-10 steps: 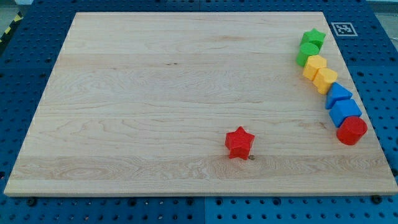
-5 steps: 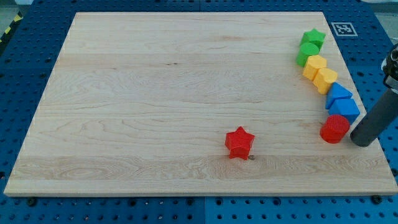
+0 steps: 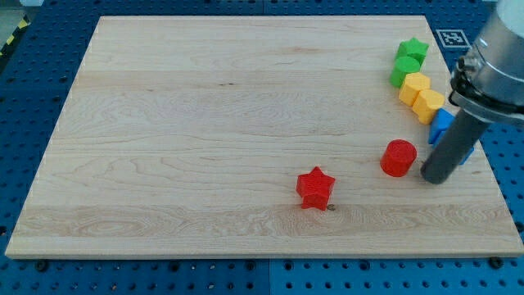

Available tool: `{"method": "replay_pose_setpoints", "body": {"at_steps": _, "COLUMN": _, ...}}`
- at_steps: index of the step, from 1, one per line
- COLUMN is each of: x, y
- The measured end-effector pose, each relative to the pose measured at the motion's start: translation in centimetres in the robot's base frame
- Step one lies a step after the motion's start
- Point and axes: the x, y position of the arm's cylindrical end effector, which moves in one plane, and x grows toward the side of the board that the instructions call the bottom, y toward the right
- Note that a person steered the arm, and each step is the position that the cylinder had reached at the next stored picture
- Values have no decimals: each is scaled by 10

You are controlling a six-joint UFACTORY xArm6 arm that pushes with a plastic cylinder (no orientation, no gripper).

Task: Separate the red circle from blue cube

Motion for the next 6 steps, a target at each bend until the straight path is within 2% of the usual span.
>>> {"method": "replay_pose_setpoints", "body": {"at_steps": 1, "x": -2, "y": -10}}
{"method": "replay_pose_setpoints", "body": {"at_steps": 2, "x": -2, "y": -52}}
{"method": "replay_pose_setpoints", "body": {"at_steps": 5, "x": -2, "y": -72}}
{"method": "replay_pose_setpoints", "body": {"at_steps": 6, "x": 6, "y": -33}}
